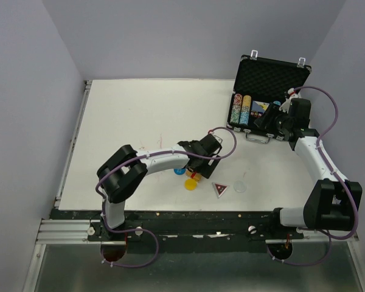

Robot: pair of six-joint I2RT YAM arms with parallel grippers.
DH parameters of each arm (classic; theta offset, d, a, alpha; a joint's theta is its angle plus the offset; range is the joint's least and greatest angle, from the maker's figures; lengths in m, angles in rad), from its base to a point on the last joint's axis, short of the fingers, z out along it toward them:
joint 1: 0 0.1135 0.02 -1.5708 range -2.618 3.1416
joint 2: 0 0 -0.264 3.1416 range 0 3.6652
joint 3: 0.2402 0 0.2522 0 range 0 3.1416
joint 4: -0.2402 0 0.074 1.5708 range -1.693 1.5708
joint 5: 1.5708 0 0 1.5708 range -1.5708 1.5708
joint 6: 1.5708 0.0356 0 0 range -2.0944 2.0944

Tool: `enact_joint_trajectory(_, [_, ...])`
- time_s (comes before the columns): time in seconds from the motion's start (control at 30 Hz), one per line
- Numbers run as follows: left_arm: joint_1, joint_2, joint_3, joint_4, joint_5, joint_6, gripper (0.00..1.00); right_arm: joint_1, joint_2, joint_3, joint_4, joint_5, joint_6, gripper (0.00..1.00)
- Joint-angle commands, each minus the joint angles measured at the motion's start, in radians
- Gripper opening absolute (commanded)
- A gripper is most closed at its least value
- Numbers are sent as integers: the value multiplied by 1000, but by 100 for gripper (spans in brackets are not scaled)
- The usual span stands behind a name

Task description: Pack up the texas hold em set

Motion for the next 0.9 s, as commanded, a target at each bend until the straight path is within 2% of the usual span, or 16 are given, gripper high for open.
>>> enact_joint_trajectory(0.0, [-14, 22, 36, -40, -52, 1, 94, 3, -20, -14, 18, 9, 0, 65])
enact_joint_trajectory(0.33, [-16, 48, 37, -46, -49, -9, 84, 2, -18, -14, 18, 9, -1, 65])
enact_joint_trajectory(0.53, [-13, 45, 21, -34, -32, -1, 59, 3, -30, -12, 15, 13, 2, 65])
enact_joint_trajectory(0.67, [-16, -1, 21, -18, -16, 31, 48, 2, -52, -12, 15, 11, 14, 65])
enact_joint_trajectory(0.87, [-16, -191, 22, -1, 37, 128, 45, 3, -69, 1, -22, -107, 65, 65])
